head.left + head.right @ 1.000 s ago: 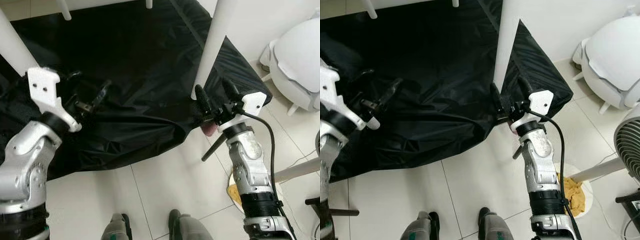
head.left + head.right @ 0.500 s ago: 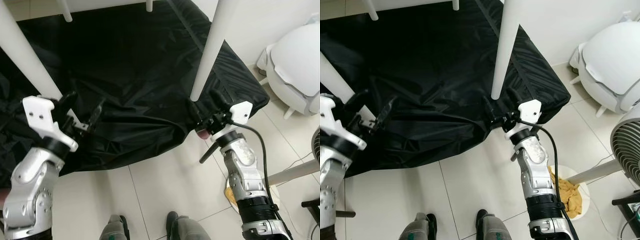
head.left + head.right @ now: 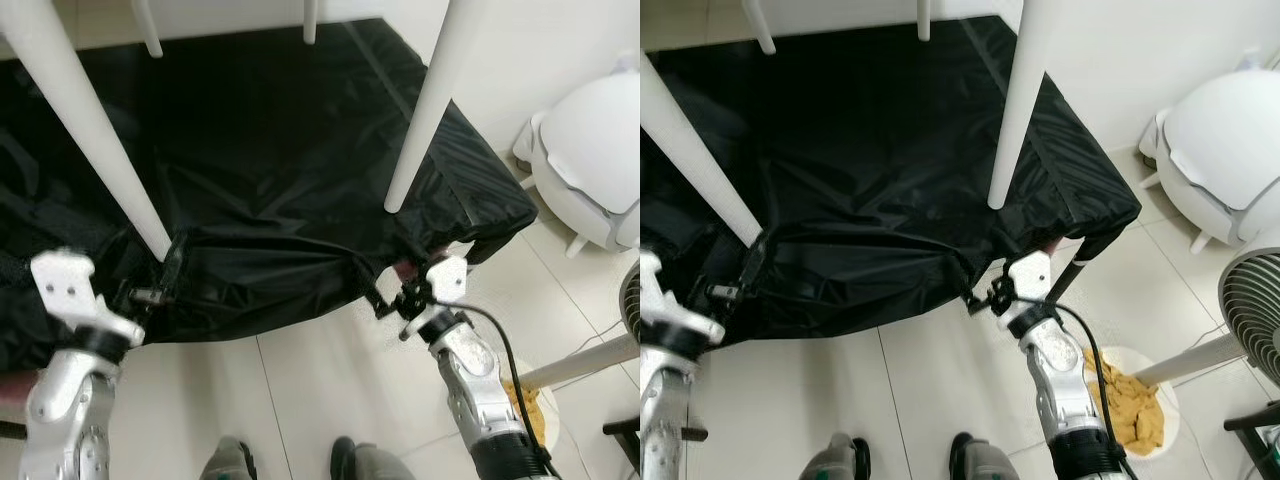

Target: Building children table

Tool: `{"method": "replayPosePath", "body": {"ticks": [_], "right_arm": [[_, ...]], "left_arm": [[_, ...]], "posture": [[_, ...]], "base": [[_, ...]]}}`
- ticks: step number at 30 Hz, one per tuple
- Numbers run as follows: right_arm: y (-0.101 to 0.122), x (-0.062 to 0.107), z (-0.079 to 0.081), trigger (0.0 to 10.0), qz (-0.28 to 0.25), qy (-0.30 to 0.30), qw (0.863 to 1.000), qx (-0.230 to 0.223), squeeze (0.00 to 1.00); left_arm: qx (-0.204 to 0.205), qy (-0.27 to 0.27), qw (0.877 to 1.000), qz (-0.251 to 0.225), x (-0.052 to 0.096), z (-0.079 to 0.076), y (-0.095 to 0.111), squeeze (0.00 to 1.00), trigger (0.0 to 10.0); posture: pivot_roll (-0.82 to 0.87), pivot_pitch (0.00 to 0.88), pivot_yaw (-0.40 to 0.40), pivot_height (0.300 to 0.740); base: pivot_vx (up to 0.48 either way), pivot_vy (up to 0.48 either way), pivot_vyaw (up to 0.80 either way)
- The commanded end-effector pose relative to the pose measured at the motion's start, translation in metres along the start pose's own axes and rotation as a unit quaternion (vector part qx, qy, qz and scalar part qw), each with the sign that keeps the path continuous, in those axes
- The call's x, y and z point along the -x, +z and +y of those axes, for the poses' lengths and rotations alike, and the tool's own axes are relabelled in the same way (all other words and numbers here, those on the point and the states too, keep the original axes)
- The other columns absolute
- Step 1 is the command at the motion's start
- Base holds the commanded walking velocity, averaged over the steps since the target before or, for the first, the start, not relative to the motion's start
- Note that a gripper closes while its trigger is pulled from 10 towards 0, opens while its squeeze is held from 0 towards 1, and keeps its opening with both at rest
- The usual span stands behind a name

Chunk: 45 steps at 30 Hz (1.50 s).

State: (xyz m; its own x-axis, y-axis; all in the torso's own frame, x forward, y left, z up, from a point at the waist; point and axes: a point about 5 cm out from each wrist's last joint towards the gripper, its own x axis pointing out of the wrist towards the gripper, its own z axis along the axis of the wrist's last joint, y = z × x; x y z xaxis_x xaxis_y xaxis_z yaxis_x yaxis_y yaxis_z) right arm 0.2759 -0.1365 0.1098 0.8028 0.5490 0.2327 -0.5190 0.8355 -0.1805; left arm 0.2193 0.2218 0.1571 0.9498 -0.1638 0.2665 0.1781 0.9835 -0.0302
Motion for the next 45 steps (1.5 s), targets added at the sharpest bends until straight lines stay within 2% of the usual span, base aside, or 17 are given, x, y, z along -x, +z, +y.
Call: {"method": "replayPosePath", "body": {"ticks": [1,2,7,9,15,19,24,27,31,33,34,36,38,41,42,44,45], "right_arm": [[-0.005,0.005,0.003,10.0,0.011,0.01,1.0,0.005,0.0],[-0.017,0.017,0.003,10.0,0.038,0.018,0.999,0.012,0.0],[-0.028,0.026,0.004,10.0,0.06,0.021,0.998,0.015,0.0],[-0.053,0.047,0.003,10.0,0.119,0.012,0.993,0.001,0.0],[-0.068,0.06,0.004,10.0,0.159,0.002,0.987,-0.011,0.0],[-0.088,0.077,0.007,10.0,0.215,-0.016,0.976,-0.028,0.0],[-0.095,0.082,0.008,10.0,0.237,-0.024,0.971,-0.035,0.0],[-0.11,0.094,0.013,10.0,0.289,-0.043,0.955,-0.055,0.0],[-0.115,0.097,0.015,10.0,0.307,-0.05,0.948,-0.061,0.0],[-0.124,0.104,0.019,10.0,0.343,-0.061,0.934,-0.077,0.0],[-0.124,0.104,0.019,10.0,0.343,-0.061,0.934,-0.077,0.0],[-0.131,0.11,0.021,10.0,0.379,-0.078,0.918,-0.085,0.0],[-0.131,0.11,0.021,10.0,0.379,-0.078,0.918,-0.085,0.0],[-0.138,0.117,0.027,10.0,0.414,-0.091,0.9,-0.097,0.0],[-0.138,0.117,0.027,10.0,0.414,-0.091,0.9,-0.097,0.0],[-0.142,0.123,0.029,10.0,0.44,-0.102,0.887,-0.093,0.0],[-0.142,0.123,0.029,10.0,0.44,-0.102,0.887,-0.093,0.0]], "left_arm": [[-0.005,-0.001,1.0,0.002,0.002,-0.001,-0.004,0.0,10.0],[-0.009,-0.001,1.0,0.022,0.012,-0.002,-0.014,0.0,10.0],[-0.021,-0.006,0.999,0.032,0.018,-0.003,-0.021,0.0,10.0],[-0.024,-0.004,0.999,0.049,0.029,-0.006,-0.032,0.0,10.0],[-0.039,-0.011,0.997,0.059,0.036,-0.007,-0.039,0.0,10.0],[-0.051,-0.013,0.994,0.096,0.052,-0.003,-0.059,0.0,10.0],[-0.051,-0.013,0.992,0.117,0.058,-0.003,-0.07,0.0,10.0],[-0.029,0.006,0.984,0.175,0.073,-0.001,-0.104,0.0,10.0],[-0.021,0.014,0.981,0.194,0.077,-0.001,-0.114,0.0,10.0],[-0.007,0.028,0.971,0.236,0.082,-0.003,-0.136,0.0,10.0],[-0.007,0.028,0.971,0.236,0.082,-0.003,-0.136,0.0,10.0],[0.005,0.032,0.962,0.273,0.084,-0.007,-0.156,0.0,10.0],[0.005,0.032,0.962,0.273,0.084,-0.007,-0.156,0.0,10.0],[0.019,0.047,0.94,0.336,0.089,-0.01,-0.181,0.0,10.0],[0.019,0.047,0.94,0.336,0.089,-0.01,-0.181,0.0,10.0],[0.021,0.062,0.917,0.393,0.097,-0.011,-0.195,0.0,10.0],[0.021,0.062,0.917,0.393,0.097,-0.011,-0.195,0.0,10.0]], "posture": [[0.12,0.13,-0.009,0.74],[0.12,0.128,-0.014,0.74],[0.12,0.128,-0.018,0.74],[0.13,0.123,-0.019,0.74],[0.13,0.116,-0.02,0.74],[0.14,0.109,-0.015,0.74],[0.14,0.104,-0.013,0.74],[0.13,0.097,-0.007,0.74],[0.13,0.093,-0.007,0.74],[0.12,0.087,-0.002,0.74],[0.12,0.087,-0.002,0.74],[0.12,0.084,-0.003,0.74],[0.12,0.084,-0.003,0.74],[0.1,0.078,0.001,0.74],[0.1,0.078,0.001,0.74],[0.09,0.063,0.003,0.74],[0.09,0.063,0.003,0.74]], "base": [[0.0,0.0,0.0],[0.0,0.0,0.0],[0.0,0.0,0.0],[0.0,0.0,0.0],[0.0,0.0,0.0],[0.0,0.0,0.0],[0.0,0.0,0.0],[0.0,0.0,0.0],[0.0,0.0,0.0],[0.0,0.0,0.0],[0.0,0.0,0.0],[0.0,0.0,0.0],[0.0,0.0,0.0],[0.0,0.0,0.0],[0.0,0.0,0.0],[0.0,0.0,0.0],[0.0,0.0,0.0]]}}
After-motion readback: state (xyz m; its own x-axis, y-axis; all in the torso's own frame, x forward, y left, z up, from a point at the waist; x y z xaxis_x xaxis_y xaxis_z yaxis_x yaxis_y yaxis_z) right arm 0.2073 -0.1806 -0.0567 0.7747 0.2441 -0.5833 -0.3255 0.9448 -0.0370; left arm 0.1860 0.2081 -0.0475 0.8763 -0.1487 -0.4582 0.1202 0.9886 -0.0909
